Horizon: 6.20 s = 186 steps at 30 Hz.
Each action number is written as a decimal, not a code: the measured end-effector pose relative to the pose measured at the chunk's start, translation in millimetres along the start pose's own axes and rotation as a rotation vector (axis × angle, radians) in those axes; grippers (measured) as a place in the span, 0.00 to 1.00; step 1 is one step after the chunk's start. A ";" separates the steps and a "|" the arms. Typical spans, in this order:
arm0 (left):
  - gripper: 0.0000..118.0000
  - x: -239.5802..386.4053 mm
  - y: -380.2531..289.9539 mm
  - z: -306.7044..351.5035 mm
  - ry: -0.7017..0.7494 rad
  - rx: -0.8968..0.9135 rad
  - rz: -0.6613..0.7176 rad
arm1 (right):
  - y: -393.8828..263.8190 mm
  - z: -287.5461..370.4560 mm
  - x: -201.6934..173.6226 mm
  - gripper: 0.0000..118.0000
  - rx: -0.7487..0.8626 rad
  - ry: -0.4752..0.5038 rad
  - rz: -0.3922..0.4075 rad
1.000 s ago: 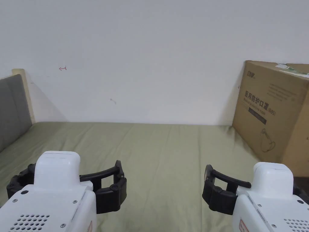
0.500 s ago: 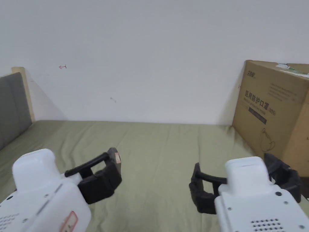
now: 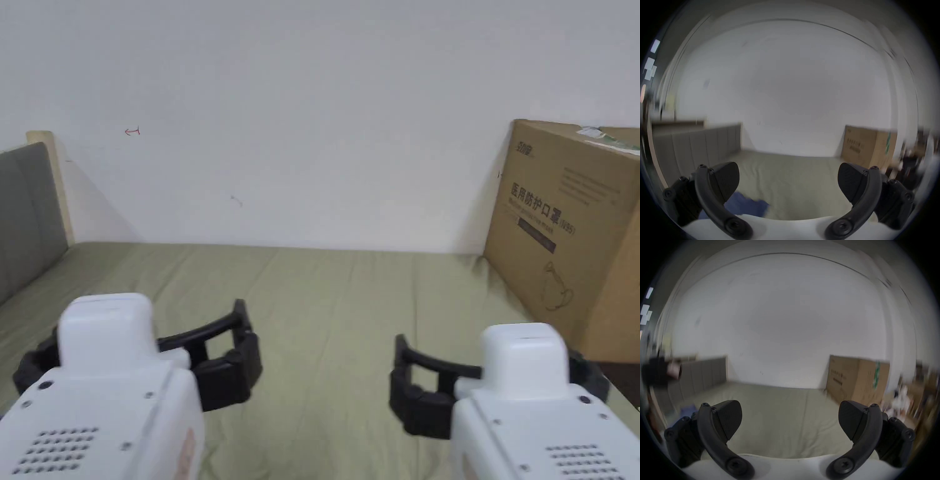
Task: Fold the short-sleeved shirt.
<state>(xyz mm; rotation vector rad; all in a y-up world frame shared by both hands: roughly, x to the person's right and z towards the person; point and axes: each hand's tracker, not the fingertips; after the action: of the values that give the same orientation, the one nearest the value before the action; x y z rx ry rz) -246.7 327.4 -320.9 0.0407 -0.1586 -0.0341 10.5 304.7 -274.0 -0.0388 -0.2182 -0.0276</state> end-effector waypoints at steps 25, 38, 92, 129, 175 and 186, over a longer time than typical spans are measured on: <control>0.05 10.1 -10.1 -4.8 0.004 -0.078 0.004 | -7.3 7.2 -4.0 0.14 0.021 -0.044 0.076; 0.01 -3.3 -10.9 -14.2 0.022 -0.105 0.002 | -4.9 -1.3 -7.0 0.02 0.037 -0.030 0.060; 0.87 -247.5 -298.4 -155.2 0.339 -1.193 0.283 | -94.5 -110.7 -165.7 0.02 -0.469 0.525 0.022; 0.05 3.8 -72.2 -188.0 -0.421 -0.710 0.395 | -40.4 -76.0 32.8 0.02 -0.337 0.065 -0.195; 0.15 -66.4 -228.5 -166.4 -0.131 -1.071 0.310 | -106.7 -84.9 44.7 0.02 -0.555 0.048 -0.182; 0.83 -25.3 -254.1 -302.7 -0.123 -1.184 0.256 | -139.0 -100.3 57.4 0.02 -0.653 0.007 -0.176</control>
<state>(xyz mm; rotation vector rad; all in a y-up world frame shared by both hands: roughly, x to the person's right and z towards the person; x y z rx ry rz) -231.5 86.0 -634.6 -1.1645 -0.2452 0.1293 83.8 160.4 -354.5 -0.6695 -0.1977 -0.2740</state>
